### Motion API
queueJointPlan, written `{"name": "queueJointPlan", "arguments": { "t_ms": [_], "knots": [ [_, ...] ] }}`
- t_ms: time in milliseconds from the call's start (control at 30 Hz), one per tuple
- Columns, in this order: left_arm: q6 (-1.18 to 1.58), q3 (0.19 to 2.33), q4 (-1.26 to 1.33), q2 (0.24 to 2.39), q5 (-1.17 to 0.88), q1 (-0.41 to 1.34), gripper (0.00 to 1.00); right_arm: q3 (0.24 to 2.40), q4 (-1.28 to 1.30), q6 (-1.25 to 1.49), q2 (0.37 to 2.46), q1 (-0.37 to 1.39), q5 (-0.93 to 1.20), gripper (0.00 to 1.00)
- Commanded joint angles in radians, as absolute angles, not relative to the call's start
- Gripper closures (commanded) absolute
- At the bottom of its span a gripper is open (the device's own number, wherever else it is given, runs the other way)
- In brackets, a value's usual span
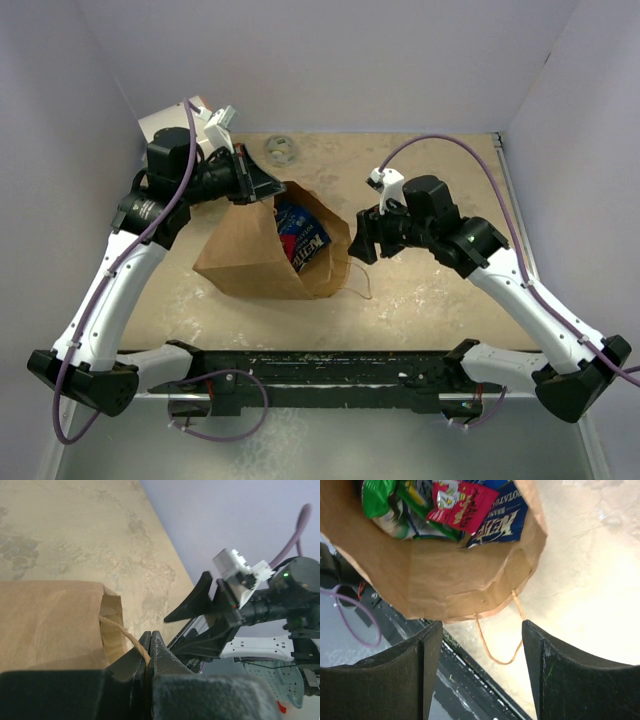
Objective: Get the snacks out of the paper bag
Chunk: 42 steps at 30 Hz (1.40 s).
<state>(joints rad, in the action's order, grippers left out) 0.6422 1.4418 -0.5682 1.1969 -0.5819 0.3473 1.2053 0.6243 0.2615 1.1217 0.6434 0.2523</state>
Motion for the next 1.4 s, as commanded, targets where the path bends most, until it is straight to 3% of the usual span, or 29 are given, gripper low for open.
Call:
{"name": "queueJointPlan", "arguments": {
  "t_ms": [0,200,333,633,1000,1367],
  "knots": [
    [0.617,1.492,-0.576,1.163,-0.507,0.342,1.00,1.273,0.567,0.265,1.167,0.646,0.179,0.33],
    [0.640,1.540,-0.638,1.158,-0.394,0.335,1.00,1.258,0.304,0.519,1.288,0.731,0.207,0.38],
    [0.675,1.557,-0.685,1.177,-0.363,0.301,1.00,1.321,0.369,0.632,1.366,0.785,0.021,0.37],
    [0.752,1.616,-0.753,1.217,-0.450,0.259,1.00,1.249,0.238,0.948,1.403,0.836,-0.115,0.36],
    [0.779,1.614,-0.782,1.184,-0.465,0.254,1.00,1.267,0.405,1.267,1.485,0.958,-0.330,0.45],
    [0.785,1.605,-0.804,1.189,-0.492,0.253,1.00,1.204,0.323,1.335,1.507,0.958,-0.412,0.48]
  ]
}}
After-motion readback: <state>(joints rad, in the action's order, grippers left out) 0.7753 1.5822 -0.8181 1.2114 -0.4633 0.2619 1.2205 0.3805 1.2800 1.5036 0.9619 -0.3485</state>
